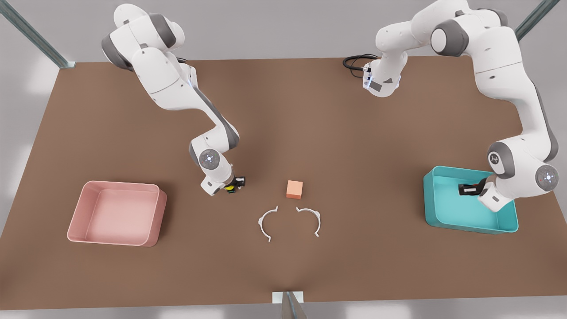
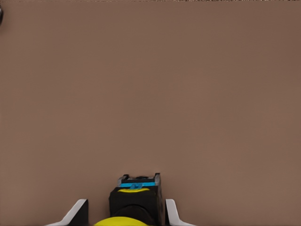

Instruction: Place the red button in the blue storage box with the left arm, and place the yellow button in the pink storage box with the right arm

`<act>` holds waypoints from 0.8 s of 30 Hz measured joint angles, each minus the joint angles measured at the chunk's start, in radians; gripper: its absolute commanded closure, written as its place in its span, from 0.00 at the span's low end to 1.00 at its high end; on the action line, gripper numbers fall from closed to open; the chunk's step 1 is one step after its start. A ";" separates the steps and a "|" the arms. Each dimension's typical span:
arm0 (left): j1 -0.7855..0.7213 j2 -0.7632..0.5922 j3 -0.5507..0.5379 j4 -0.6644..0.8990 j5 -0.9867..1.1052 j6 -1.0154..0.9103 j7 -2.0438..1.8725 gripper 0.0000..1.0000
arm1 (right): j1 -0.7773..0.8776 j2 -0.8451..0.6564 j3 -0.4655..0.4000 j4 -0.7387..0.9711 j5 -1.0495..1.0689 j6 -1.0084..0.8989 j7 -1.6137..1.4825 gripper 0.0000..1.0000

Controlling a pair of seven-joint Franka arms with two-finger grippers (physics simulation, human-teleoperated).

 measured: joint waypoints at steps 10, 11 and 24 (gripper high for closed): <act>-0.074 -0.149 -0.001 0.059 -0.054 -0.054 0.204 0.00 | -0.026 -0.089 -0.001 0.008 0.006 0.010 -0.007 0.57; -0.100 -0.178 -0.001 0.096 -0.058 -0.078 0.192 0.00 | -0.048 -0.120 -0.002 0.007 0.007 0.000 -0.012 0.57; -0.417 -0.305 0.036 0.264 -0.013 -0.338 -0.063 0.00 | -0.501 -0.306 0.011 -0.034 0.015 -0.161 -0.298 0.57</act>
